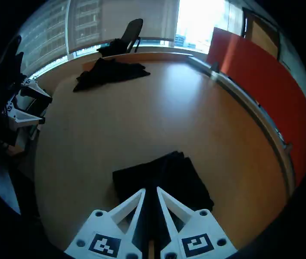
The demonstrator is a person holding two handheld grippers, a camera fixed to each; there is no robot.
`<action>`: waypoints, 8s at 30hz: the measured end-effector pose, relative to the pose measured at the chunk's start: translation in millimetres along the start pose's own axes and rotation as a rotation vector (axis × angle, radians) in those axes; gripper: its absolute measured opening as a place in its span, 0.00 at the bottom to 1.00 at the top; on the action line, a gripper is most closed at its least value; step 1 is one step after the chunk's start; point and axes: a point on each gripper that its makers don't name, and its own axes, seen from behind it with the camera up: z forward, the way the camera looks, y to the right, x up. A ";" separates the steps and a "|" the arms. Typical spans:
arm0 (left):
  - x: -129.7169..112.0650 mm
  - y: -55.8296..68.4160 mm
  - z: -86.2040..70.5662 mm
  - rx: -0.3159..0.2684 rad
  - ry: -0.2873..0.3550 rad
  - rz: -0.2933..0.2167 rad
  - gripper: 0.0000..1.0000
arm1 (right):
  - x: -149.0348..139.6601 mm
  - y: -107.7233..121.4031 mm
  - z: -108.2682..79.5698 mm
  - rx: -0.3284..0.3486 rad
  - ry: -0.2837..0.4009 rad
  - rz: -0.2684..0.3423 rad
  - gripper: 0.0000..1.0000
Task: Fold towel
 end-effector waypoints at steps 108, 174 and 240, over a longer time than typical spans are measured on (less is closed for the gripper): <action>11.0 8.2 3.3 -0.037 0.032 0.034 0.92 | -64.9 9.2 -37.1 -0.191 -0.025 0.206 0.05; 55.2 47.1 7.6 -0.106 0.083 0.082 0.92 | -101.3 217.5 -282.0 -0.495 0.095 0.385 0.05; 61.5 80.0 9.5 -0.128 0.053 0.168 0.92 | -364.3 176.9 -370.8 -0.671 -0.162 0.692 0.05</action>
